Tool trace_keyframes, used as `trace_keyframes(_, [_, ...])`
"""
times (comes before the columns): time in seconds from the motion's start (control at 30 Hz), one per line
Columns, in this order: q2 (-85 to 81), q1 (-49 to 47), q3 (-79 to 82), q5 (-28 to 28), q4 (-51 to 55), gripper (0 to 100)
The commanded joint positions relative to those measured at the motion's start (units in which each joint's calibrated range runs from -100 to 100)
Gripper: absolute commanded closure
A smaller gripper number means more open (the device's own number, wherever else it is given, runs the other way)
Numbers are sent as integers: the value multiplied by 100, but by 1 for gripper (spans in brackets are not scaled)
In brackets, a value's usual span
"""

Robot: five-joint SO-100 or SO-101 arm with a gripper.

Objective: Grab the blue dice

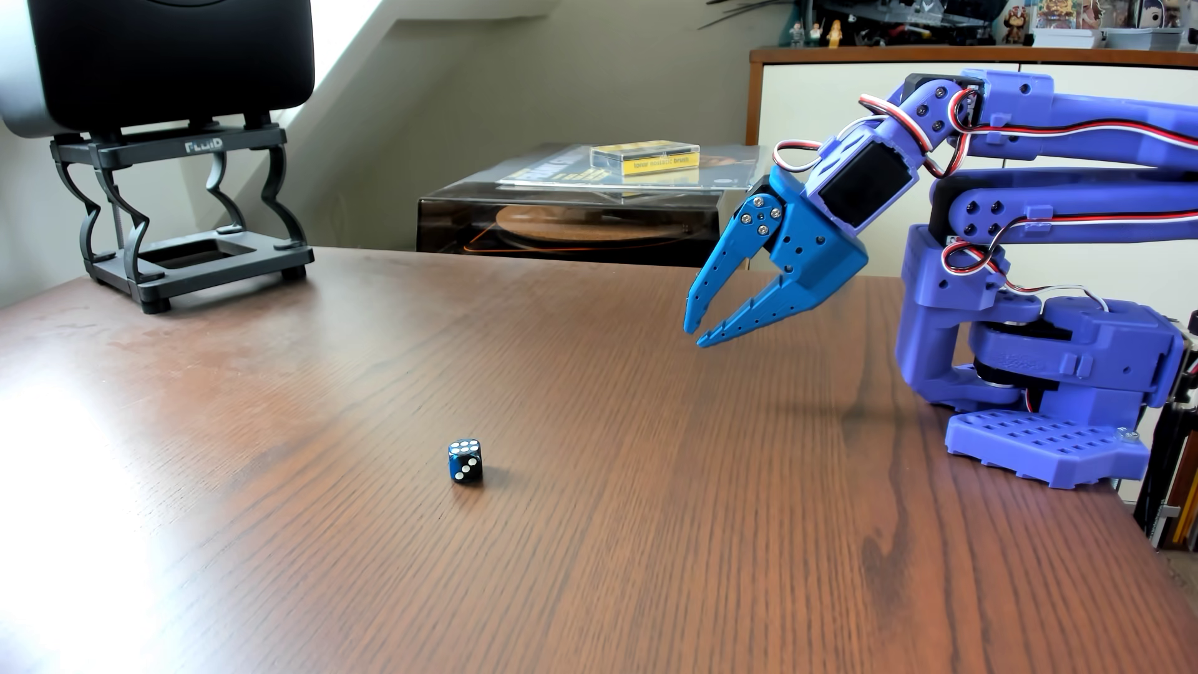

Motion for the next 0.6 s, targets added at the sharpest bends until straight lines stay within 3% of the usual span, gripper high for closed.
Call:
trace_keyframes(0.0, [-22,-225,-52,28,-165,97])
trace_keyframes(0.57, [-22,-225,-52,28,-174,97])
